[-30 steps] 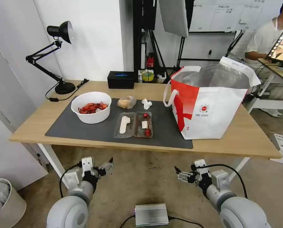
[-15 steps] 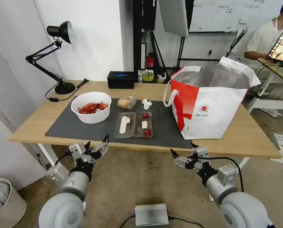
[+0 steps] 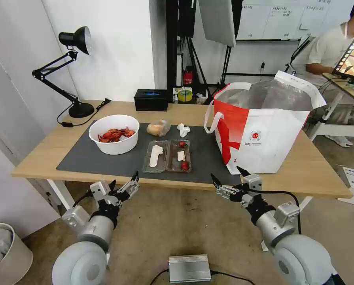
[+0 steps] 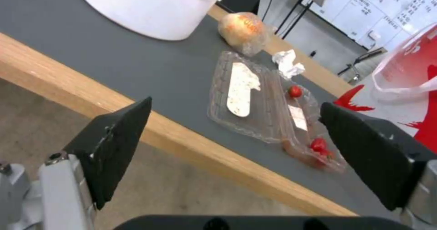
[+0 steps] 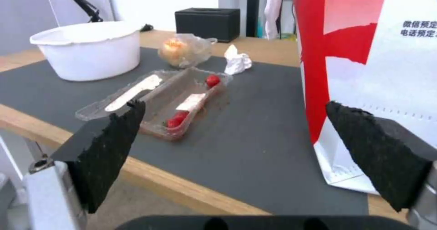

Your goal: Pick up the trash from the table and place it into the takeout bag.

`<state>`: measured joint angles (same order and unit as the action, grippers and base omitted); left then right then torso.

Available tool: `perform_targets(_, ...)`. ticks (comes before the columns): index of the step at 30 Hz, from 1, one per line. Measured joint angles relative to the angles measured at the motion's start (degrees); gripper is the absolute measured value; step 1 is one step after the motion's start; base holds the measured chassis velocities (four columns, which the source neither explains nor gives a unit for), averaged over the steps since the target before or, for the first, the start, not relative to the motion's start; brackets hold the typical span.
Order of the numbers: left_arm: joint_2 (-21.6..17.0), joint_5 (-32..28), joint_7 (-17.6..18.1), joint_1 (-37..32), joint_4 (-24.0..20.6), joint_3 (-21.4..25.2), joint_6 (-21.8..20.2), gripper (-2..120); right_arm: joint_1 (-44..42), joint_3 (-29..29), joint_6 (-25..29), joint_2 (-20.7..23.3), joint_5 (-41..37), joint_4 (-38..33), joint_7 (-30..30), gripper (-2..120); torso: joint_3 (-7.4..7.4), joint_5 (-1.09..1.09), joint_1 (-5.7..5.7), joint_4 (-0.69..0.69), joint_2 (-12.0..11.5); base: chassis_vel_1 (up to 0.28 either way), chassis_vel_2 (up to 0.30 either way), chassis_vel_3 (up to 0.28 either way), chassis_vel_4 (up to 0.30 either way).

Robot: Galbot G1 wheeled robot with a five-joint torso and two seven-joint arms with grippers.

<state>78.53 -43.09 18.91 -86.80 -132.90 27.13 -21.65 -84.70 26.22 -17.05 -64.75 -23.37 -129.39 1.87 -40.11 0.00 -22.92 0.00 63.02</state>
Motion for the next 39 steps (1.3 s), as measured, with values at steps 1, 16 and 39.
perform_targets(1, 0.1, -0.2, 0.0, 0.0, 0.1, -0.1, 0.0, 100, 0.1, -0.1, 0.0, 0.0, 0.0, 0.2, 0.0, 100, 0.0, 0.0, 0.0, 0.0, 0.0, 0.0, 0.0, 0.0, 0.0)
perform_targets(16, 2.1, -19.4, 3.2, 3.7, 2.1, -2.9, 0.1, 100, 1.4, 0.3, -0.3, 0.6, -1.2, 1.8, -0.1, 100, 0.0, 0.0, 0.0, 0.0, 0.0, 0.0, 0.0, 0.0, 0.0)
perform_targets(39, 3.6, -34.9, 9.3, 9.9, 6.3, -5.5, 0.7, 100, 2.0, -0.2, -0.4, 1.1, -1.2, 2.1, -0.5, 100, 0.0, 0.0, 0.0, -0.01, 0.0, 0.0, 0.0, 0.0, 0.0)
